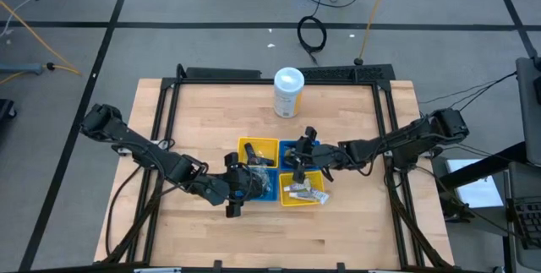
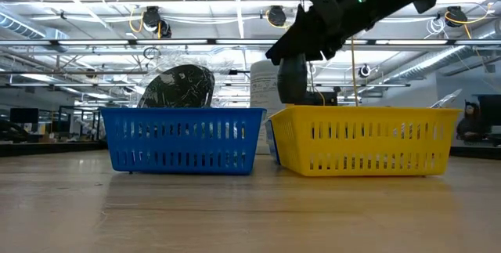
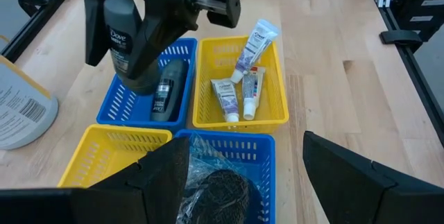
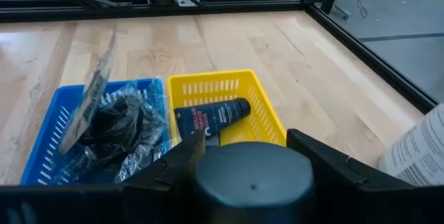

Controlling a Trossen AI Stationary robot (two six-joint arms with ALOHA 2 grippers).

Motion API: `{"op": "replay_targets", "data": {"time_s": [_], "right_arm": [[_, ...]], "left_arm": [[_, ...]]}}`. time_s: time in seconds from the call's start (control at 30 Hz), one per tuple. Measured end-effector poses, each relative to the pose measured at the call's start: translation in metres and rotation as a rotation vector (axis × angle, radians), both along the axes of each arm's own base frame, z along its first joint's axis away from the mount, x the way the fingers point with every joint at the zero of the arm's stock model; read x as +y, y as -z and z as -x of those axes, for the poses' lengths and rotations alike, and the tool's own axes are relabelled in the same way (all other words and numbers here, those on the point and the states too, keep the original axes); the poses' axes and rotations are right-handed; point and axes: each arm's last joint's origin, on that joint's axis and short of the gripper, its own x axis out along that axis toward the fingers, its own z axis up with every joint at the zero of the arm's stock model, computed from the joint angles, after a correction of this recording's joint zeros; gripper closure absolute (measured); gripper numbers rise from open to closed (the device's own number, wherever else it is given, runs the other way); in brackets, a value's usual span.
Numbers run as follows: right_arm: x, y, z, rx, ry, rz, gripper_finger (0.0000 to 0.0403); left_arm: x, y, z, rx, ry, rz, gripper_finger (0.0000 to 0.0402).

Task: Pick & Place Travel size toiletries
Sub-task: Put the gray deodorant into the top blue bin, then return to Home Position

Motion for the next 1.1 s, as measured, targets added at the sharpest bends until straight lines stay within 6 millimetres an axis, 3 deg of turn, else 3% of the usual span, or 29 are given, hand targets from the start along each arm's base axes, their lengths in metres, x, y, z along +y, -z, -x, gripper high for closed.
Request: {"op": "replay_targets", "data": {"time_s": [0.3, 0.7, 0.93, 1.1], "right_arm": [[-0.013, 0.020, 0.011, -0.024, 0.050, -0.033, 0.0182], [-0.019, 0.028, 0.019, -0.114, 0.061, -0.042, 0.0218], [-0.016, 0.019, 0.018, -0.203, 0.052, -0.062, 0.0223], [-0.013, 0.013, 0.027, -0.139, 0.021, -0.003, 0.0226]], "left_arm": [[0.000, 0.000, 0.000, 0.000, 0.000, 0.000, 0.0123], [0.002, 0.000, -0.001, 0.000, -0.003, -0.008, 0.0123], [0.025, -0.004, -0.011, -0.025, -0.056, -0.049, 0.0123], [0.045, -0.009, -0.004, -0.005, -0.093, -0.111, 0.0123]]}}
